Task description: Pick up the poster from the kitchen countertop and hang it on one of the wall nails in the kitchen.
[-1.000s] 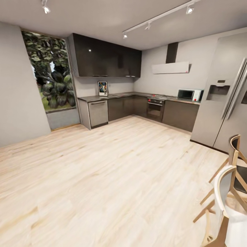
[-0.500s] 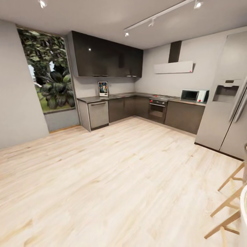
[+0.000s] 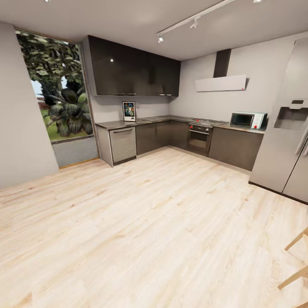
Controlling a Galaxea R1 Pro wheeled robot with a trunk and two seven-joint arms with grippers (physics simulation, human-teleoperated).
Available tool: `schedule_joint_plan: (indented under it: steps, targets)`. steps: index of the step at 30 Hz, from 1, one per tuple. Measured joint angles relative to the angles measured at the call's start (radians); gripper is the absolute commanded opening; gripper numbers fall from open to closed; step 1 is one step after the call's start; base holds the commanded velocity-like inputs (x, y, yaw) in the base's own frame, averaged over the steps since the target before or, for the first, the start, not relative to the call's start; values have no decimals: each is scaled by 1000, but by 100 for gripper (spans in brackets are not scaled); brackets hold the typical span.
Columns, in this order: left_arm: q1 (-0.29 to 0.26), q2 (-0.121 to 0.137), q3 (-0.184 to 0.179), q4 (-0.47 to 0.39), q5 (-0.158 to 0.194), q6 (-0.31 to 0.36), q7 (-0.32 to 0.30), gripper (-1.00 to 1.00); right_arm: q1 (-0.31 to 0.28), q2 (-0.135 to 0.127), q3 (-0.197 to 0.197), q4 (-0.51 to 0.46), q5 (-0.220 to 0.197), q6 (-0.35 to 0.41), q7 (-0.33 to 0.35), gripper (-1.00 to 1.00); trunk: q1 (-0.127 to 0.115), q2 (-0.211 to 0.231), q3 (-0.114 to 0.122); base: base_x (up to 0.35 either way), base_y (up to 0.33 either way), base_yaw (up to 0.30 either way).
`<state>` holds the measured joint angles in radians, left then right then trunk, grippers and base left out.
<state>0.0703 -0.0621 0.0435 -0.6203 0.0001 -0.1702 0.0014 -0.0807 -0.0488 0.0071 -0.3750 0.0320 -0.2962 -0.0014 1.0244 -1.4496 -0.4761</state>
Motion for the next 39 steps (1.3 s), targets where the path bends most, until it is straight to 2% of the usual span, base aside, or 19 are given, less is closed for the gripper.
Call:
schedule_joint_plan:
  steps: [39]
  targets:
    - [0, 0, 0, 0, 0, 0, 0, 100, 0, -1, -1, 5, 1, 0, 0, 100, 0, 0, 0, 337, 13, 0]
